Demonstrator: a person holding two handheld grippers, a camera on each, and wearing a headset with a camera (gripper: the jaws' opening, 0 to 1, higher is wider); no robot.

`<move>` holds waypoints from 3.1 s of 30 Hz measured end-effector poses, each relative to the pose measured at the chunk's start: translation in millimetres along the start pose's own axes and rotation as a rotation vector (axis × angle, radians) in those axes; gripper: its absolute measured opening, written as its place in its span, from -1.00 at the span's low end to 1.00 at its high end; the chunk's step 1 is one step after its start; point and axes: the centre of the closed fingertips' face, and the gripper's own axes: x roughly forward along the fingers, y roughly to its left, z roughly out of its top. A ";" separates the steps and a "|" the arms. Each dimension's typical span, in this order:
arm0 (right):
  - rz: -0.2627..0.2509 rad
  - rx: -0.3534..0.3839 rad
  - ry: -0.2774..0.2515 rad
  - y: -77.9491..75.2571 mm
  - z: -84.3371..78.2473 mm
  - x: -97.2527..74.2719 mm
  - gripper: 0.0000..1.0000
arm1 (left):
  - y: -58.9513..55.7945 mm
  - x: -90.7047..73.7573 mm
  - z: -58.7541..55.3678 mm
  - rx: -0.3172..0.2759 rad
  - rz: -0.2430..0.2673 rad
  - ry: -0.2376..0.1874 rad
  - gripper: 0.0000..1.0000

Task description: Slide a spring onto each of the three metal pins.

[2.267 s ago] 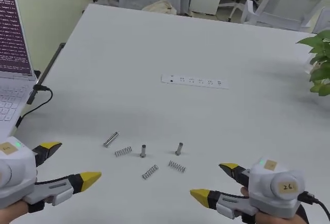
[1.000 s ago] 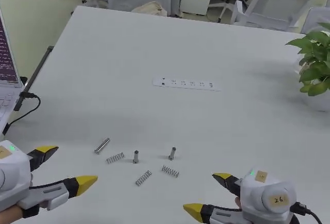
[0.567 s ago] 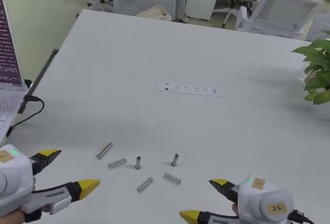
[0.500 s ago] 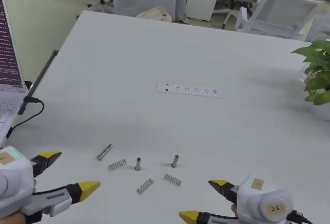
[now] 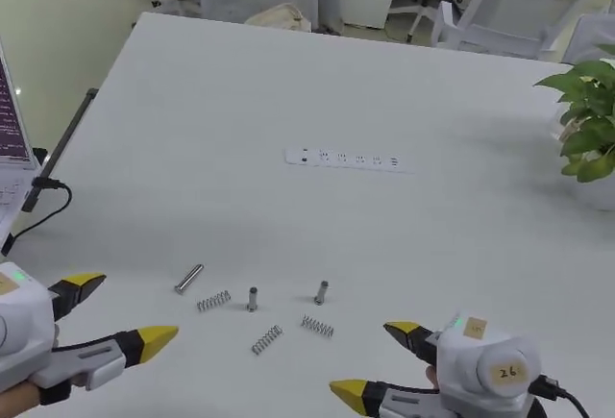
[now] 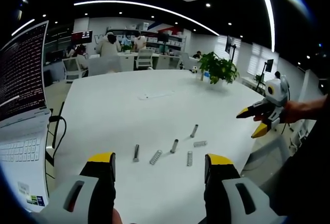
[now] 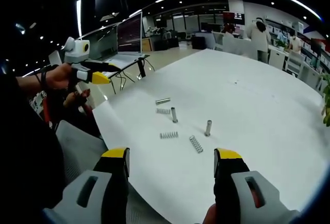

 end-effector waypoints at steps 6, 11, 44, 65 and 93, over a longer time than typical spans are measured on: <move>-0.009 0.006 -0.003 -3.7 0.5 -2.3 0.30 | 3.6 3.0 1.2 0.000 0.005 0.000 0.32; -0.015 0.006 -0.008 -5.6 1.7 -3.3 0.30 | 8.9 7.8 5.3 0.005 0.008 -0.003 0.30; -0.061 0.036 -0.014 -19.1 -7.6 -23.6 0.31 | 38.2 64.7 3.3 -0.013 0.003 0.011 0.25; -0.065 0.041 0.007 -20.2 -13.8 -26.6 0.30 | 42.5 118.1 -28.4 -0.043 -0.046 0.104 0.08; -0.080 0.083 0.046 -27.5 -27.0 -27.4 0.27 | 69.5 191.2 -62.3 -0.052 0.008 0.232 -0.52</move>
